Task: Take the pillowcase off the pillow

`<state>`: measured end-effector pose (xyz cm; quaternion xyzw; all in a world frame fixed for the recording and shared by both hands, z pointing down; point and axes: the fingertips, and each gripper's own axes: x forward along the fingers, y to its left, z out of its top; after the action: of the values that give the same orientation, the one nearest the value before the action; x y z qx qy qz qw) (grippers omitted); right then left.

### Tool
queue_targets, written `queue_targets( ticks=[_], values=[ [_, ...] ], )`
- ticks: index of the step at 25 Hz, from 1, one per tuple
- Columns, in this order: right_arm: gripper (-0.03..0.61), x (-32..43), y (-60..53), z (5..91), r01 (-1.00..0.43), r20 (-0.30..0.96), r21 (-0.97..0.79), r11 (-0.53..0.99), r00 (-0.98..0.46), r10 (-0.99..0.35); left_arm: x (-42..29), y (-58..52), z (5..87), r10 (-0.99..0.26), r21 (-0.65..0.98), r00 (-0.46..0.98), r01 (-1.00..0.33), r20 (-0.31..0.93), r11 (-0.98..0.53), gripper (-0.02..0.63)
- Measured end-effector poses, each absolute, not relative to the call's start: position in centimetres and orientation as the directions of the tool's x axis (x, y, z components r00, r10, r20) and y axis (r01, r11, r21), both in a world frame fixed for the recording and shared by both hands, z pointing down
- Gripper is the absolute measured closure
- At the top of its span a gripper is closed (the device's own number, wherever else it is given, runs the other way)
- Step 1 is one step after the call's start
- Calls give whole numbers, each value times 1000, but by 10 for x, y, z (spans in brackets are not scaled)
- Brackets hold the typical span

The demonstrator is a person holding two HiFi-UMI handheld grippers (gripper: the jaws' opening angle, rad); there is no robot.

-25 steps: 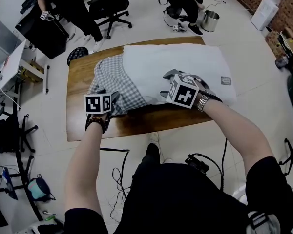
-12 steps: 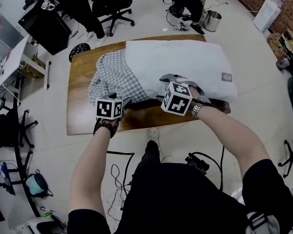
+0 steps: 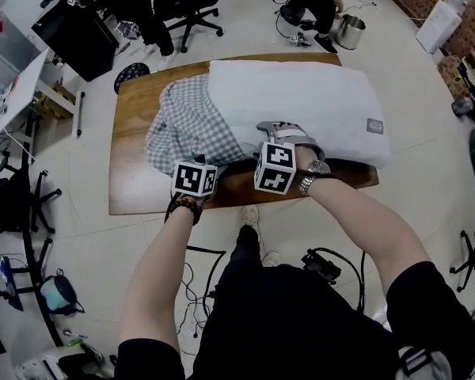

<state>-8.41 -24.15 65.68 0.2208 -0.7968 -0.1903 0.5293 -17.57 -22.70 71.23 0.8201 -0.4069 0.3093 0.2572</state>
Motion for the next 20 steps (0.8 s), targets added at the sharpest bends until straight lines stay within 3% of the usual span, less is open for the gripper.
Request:
queue_targets(
  ticks=[3,4,7,8,9,10,20],
  values=[
    [284,-82,-251,669,-118,761,570,813,-295,-577,-177,-233,722,-507,165,461,-836,729,-523,299],
    [316,-81,-254,672,-110,759,582,806,-281,-587,-179,-235,726,-504,161,451,-841,737,-516,326],
    [478,-75,-264,673,-115,741,613,782,-262,-619,-191,-236,737,-472,153,414,-855,778,-496,462],
    [515,-72,-266,673,-126,735,616,778,-265,-624,-197,-236,740,-462,145,398,-859,793,-491,500],
    [541,-69,-268,671,-139,730,616,776,-271,-628,-204,-236,742,-457,131,379,-864,804,-486,580],
    [549,-64,-269,670,-155,726,612,775,-279,-629,-211,-237,744,-458,119,363,-870,811,-478,607],
    [558,-9,-262,653,-267,741,565,781,-251,-622,-292,-234,725,-511,65,240,-940,826,-336,607]
  ],
)
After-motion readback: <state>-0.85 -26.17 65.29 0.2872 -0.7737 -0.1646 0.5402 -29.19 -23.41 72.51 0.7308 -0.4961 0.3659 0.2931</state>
